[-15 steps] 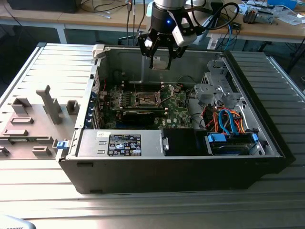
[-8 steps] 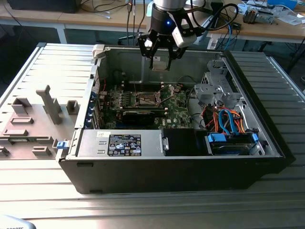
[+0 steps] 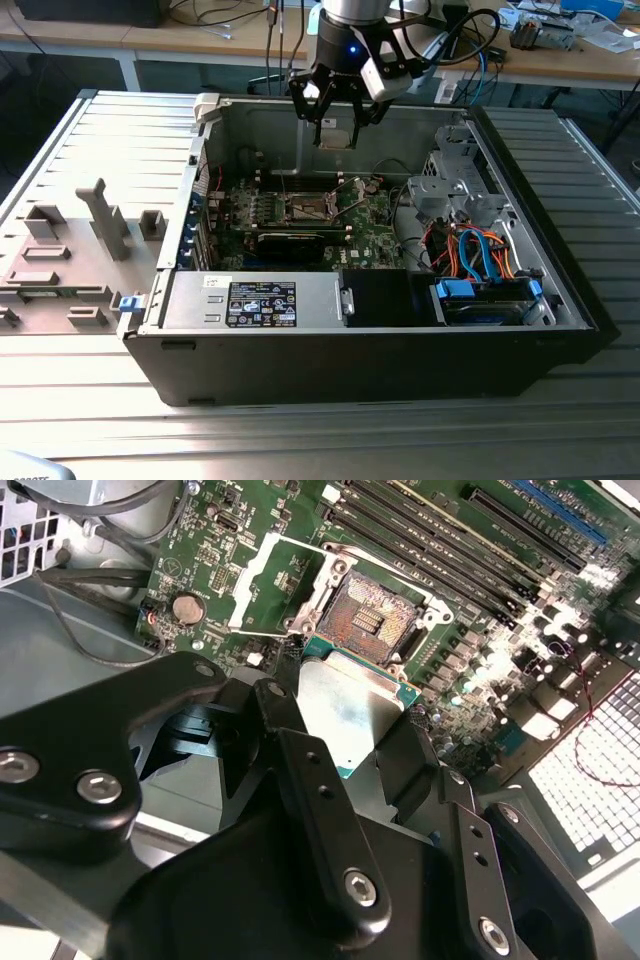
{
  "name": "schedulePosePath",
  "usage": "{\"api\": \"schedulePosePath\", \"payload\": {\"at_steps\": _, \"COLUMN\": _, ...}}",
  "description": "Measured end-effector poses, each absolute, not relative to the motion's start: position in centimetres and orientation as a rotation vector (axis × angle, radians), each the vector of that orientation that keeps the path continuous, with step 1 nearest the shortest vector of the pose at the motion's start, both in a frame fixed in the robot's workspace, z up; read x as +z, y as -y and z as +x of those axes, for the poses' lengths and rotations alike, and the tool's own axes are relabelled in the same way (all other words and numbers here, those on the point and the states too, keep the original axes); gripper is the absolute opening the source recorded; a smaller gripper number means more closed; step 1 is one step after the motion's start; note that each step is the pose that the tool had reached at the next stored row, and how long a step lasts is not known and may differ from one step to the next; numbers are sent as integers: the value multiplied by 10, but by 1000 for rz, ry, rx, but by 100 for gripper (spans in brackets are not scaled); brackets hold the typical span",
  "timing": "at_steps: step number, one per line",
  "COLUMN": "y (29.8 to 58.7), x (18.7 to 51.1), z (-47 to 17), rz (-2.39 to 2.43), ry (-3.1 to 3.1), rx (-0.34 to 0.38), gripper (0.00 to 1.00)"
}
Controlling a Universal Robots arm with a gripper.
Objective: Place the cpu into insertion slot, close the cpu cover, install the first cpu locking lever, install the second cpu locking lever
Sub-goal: 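Place the cpu into insertion slot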
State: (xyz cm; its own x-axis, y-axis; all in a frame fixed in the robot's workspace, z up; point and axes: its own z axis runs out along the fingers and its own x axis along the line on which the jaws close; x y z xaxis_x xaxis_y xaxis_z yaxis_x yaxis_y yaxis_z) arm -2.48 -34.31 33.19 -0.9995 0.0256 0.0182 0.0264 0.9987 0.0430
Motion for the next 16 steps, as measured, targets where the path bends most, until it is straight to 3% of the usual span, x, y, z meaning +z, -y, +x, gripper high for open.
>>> {"api": "schedulePosePath", "payload": {"at_steps": 16, "y": 343, "x": 329, "z": -25, "rz": -41, "ry": 3123, "rx": -68, "gripper": 54}}
